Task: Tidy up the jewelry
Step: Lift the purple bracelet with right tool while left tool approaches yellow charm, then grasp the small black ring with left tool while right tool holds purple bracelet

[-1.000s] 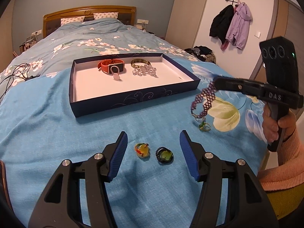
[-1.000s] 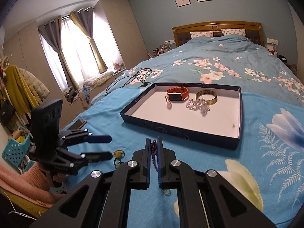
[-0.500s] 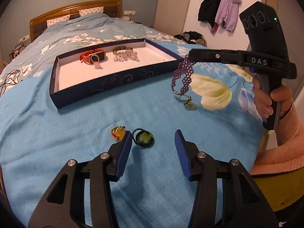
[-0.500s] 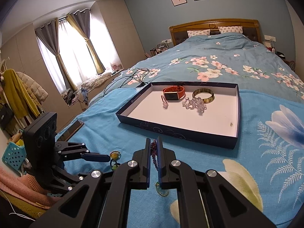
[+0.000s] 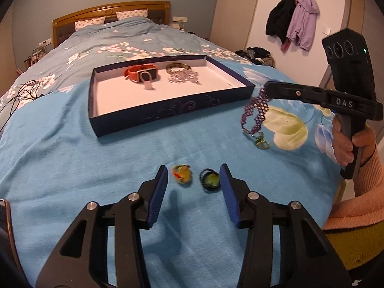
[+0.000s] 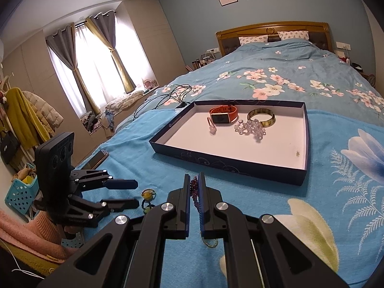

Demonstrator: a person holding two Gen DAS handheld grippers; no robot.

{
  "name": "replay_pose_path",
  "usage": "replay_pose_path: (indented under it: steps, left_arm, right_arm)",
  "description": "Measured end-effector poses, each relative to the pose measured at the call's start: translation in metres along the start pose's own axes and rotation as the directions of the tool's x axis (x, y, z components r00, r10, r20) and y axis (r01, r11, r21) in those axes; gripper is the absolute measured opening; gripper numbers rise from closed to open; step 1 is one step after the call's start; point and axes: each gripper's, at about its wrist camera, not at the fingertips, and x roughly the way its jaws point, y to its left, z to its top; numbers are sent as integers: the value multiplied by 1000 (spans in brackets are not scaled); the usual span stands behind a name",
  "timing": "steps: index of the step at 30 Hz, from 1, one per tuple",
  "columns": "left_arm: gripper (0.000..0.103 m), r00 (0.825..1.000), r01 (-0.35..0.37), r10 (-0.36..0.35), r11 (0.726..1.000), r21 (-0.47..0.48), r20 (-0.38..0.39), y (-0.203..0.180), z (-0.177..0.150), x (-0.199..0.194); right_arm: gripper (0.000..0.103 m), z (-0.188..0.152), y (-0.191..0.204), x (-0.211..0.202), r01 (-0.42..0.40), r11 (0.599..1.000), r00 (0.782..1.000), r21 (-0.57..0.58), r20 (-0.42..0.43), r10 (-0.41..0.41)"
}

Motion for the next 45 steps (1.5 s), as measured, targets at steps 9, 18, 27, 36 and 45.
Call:
replay_pose_path:
  steps: [9, 18, 27, 36, 45]
  left_arm:
    - [33, 1000, -10, 10, 999, -34, -17, 13, -1, 3]
    - [29, 998, 55, -54, 998, 30, -36, -10, -8, 6]
    - [4, 998, 59, -58, 998, 31, -33, -12, -1, 11]
    - [4, 999, 28, -26, 999, -33, 47, 5, 9, -11]
    - [4, 998, -67, 66, 991, -113, -6, 32, 5, 7]
  right_arm:
    - [5, -2, 0, 2, -2, 1000, 1000, 8, 0, 2]
    - [5, -4, 0, 4, -8, 1000, 1000, 14, -11, 8]
    - [5, -4, -2, 4, -7, 1000, 1000, 20, -16, 8]
    - [5, -5, -5, 3, -16, 999, 1000, 28, -14, 16]
    - [5, -5, -4, 6, -17, 999, 1000, 32, -20, 17]
